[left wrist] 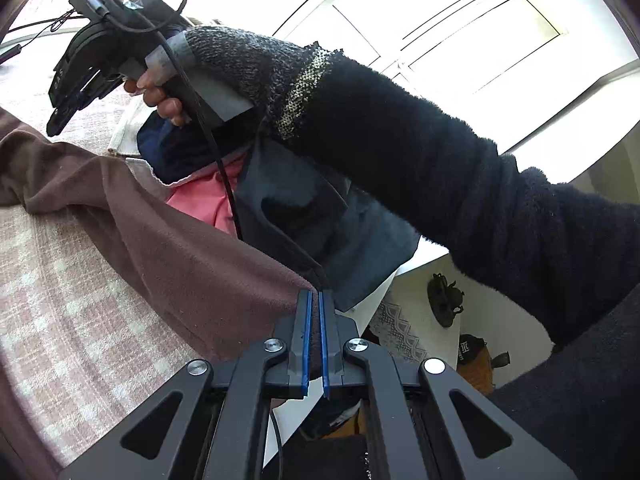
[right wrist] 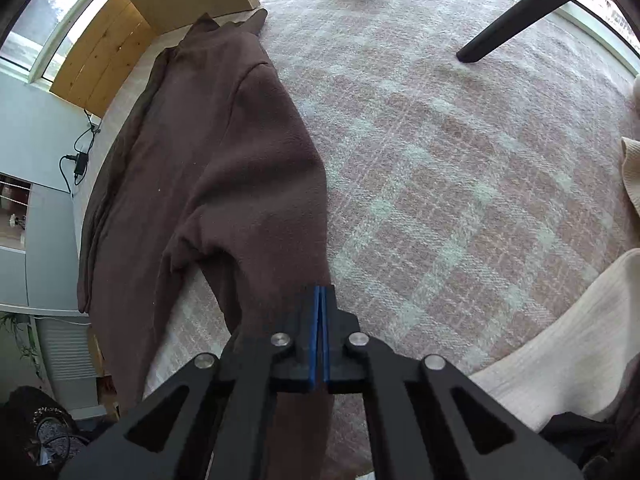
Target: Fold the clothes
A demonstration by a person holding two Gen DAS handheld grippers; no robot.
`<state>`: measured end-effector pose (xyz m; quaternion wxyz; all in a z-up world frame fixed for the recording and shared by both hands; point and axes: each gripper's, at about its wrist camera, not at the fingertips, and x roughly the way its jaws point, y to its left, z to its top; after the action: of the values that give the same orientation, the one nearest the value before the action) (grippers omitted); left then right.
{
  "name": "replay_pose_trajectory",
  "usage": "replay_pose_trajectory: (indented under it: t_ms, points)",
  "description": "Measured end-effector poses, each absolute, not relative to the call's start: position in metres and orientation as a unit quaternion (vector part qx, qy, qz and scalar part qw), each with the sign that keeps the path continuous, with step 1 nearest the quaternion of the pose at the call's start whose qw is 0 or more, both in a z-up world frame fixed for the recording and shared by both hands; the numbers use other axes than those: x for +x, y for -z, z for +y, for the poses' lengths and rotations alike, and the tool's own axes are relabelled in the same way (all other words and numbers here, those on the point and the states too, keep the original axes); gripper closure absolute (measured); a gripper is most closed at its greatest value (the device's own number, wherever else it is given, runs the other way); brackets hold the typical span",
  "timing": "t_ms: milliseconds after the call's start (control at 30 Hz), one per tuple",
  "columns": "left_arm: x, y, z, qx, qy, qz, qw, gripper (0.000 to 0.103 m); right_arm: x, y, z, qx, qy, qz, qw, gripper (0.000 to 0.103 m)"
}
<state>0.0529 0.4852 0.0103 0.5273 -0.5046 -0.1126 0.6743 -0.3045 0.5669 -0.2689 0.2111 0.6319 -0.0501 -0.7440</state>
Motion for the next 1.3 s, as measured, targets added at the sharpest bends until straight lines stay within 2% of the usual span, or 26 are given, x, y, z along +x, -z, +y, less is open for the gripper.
replay_pose_trajectory:
  t_ms: [100,167,233,300,367,400,700,1000,1033,1067,1100,1300]
  points:
    - [0.054,-0.016,0.453,-0.495,-0.713,-0.112,0.483,0.100,-0.308,0.244,0.570,0.613,0.758,-0.059,0.215,0.101]
    - [0.057,-0.018,0.434,-0.496,-0.743,-0.084,0.441,0.100,-0.307,0.225,0.560,0.590,0.789,0.017,0.170,0.101]
    - [0.056,-0.016,0.417,-0.508,-0.758,-0.071,0.403,0.100,-0.297,0.212,0.547,0.567,0.806,0.048,0.164,0.100]
    - [0.052,-0.010,0.401,-0.521,-0.769,-0.063,0.365,0.100,-0.287,0.200,0.533,0.545,0.820,0.075,0.160,0.088]
    - [0.046,-0.003,0.386,-0.534,-0.776,-0.054,0.330,0.100,-0.280,0.199,0.522,0.539,0.821,0.087,0.165,0.047]
    - [0.043,0.002,0.381,-0.537,-0.779,-0.051,0.319,0.100,-0.278,0.200,0.517,0.539,0.820,0.088,0.170,0.043]
    - [0.053,-0.008,0.371,-0.527,-0.788,-0.034,0.316,0.100,-0.268,0.260,0.537,0.622,0.771,0.009,0.139,0.043]
    - [0.065,-0.010,0.362,-0.524,-0.788,-0.039,0.321,0.100,-0.257,0.284,0.538,0.639,0.748,-0.053,0.170,0.045]
    - [0.067,-0.010,0.360,-0.523,-0.789,-0.041,0.321,0.100,-0.256,0.285,0.537,0.637,0.747,-0.062,0.180,0.054]
    - [0.068,-0.009,0.358,-0.522,-0.790,-0.044,0.320,0.100,-0.256,0.286,0.536,0.639,0.743,-0.071,0.187,0.088]
    - [0.069,-0.008,0.355,-0.521,-0.790,-0.049,0.318,0.100,-0.256,0.286,0.535,0.640,0.739,-0.082,0.193,0.093]
    - [0.082,0.005,0.321,-0.524,-0.794,-0.102,0.290,0.100,-0.273,0.246,0.529,0.618,0.762,-0.096,0.168,0.093]
